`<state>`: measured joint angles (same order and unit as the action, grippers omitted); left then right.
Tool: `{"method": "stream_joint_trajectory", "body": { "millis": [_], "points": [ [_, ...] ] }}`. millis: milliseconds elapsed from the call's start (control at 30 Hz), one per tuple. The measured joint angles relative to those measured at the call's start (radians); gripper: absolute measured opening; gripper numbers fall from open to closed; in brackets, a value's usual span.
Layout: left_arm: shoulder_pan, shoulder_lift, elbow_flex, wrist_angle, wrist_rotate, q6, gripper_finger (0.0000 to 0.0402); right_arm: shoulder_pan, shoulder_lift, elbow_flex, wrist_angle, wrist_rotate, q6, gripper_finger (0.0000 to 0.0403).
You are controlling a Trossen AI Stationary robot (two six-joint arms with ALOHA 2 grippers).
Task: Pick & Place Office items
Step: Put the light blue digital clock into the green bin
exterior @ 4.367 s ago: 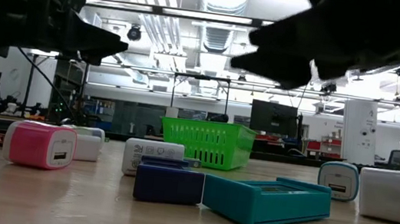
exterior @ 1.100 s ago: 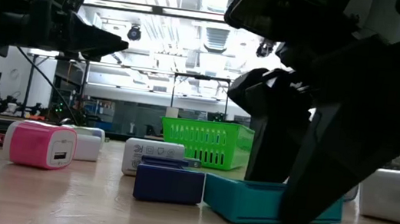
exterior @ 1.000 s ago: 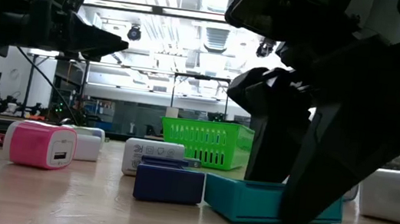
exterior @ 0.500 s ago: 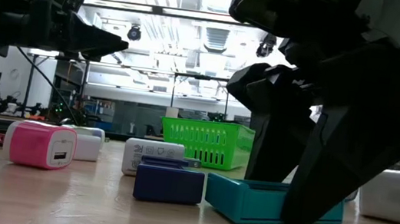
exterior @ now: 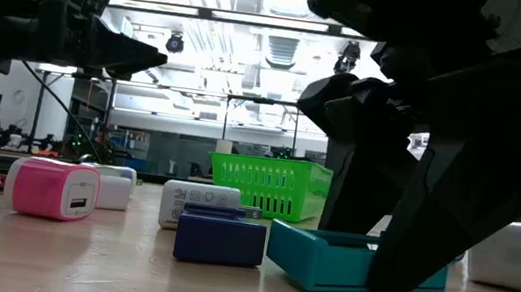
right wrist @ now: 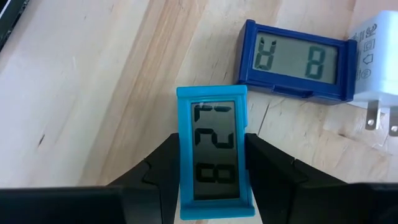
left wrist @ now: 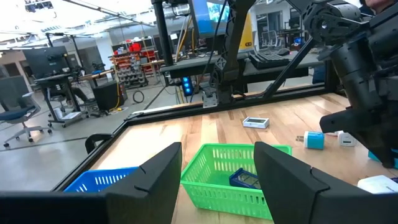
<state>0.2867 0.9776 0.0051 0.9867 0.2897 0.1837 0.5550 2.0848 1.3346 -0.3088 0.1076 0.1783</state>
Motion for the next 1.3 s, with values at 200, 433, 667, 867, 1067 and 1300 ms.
{"method": "stream_joint_trajectory", "body": {
  "millis": [200, 433, 667, 867, 1067, 1300],
  "points": [
    [0.000, 0.000, 0.000, 0.000, 0.000, 0.000, 0.0204, 0.007, 0.001, -0.002, 0.059, 0.027, -0.028, 0.0144],
    [0.000, 0.000, 0.000, 0.000, 0.000, 0.000, 0.0204, 0.010, 0.001, -0.009, 0.122, 0.069, -0.058, 0.0144],
    [0.000, 0.000, 0.000, 0.000, 0.000, 0.000, 0.0204, 0.010, 0.000, -0.017, 0.170, 0.132, -0.099, 0.0144],
    [-0.001, 0.000, 0.000, 0.000, 0.000, 0.000, 0.0204, 0.004, -0.002, -0.029, 0.318, 0.168, -0.183, 0.0144],
    [-0.001, 0.000, 0.000, -0.001, 0.000, -0.001, 0.0204, -0.022, -0.002, -0.050, 0.481, 0.188, -0.282, 0.0144],
    [-0.001, 0.000, 0.000, 0.000, 0.000, -0.001, 0.0204, -0.067, -0.003, -0.151, 0.820, 0.143, -0.370, 0.0143]
  ]
}}
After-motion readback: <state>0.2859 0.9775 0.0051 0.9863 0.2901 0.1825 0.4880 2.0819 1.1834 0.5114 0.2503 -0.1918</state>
